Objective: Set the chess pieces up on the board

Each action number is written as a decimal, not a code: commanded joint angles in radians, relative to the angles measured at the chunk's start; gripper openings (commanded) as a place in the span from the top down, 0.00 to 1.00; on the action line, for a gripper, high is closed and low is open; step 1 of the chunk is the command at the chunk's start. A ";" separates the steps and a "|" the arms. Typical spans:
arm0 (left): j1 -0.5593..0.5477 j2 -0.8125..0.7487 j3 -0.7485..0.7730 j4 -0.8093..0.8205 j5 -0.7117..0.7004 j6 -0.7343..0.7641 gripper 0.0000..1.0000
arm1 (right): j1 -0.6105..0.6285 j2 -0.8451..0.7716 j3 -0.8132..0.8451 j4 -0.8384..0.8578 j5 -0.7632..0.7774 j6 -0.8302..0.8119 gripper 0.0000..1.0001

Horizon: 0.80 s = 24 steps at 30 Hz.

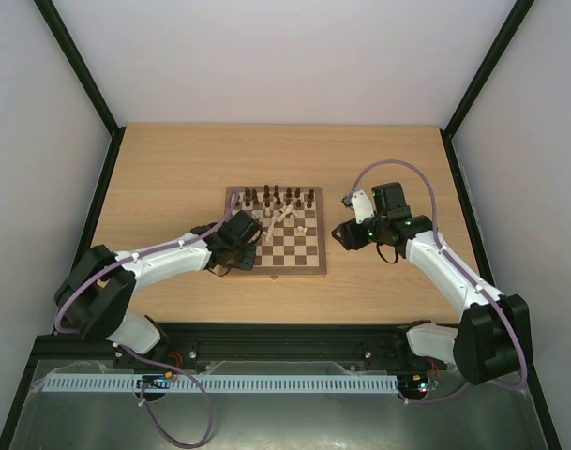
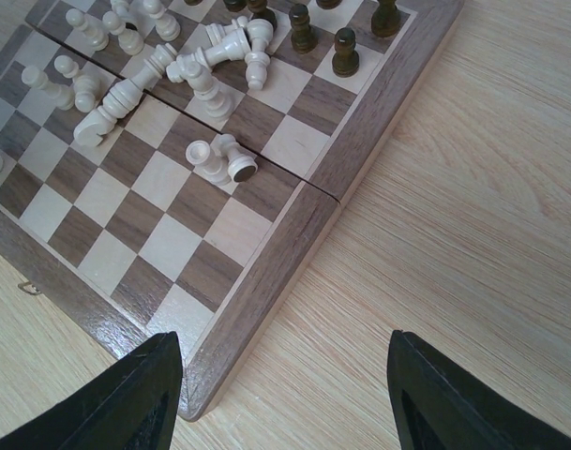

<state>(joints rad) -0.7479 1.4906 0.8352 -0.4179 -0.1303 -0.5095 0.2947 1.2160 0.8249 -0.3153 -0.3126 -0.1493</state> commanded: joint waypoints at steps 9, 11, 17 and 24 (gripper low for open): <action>0.002 -0.077 0.128 -0.116 -0.006 0.051 0.52 | -0.003 0.029 0.059 -0.064 -0.072 -0.047 0.37; 0.013 -0.093 0.184 -0.137 -0.016 0.084 0.49 | -0.001 0.061 0.098 -0.088 -0.094 -0.062 0.38; 0.078 -0.148 0.268 -0.100 -0.043 0.191 0.44 | 0.049 0.200 0.233 -0.143 -0.084 -0.111 0.47; 0.214 -0.286 0.101 0.100 -0.018 0.254 0.38 | 0.154 0.391 0.381 -0.197 0.001 -0.139 0.55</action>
<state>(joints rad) -0.5972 1.2762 1.0294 -0.4152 -0.1516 -0.3008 0.4042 1.5238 1.1397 -0.4179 -0.3565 -0.2558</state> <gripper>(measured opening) 0.603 0.460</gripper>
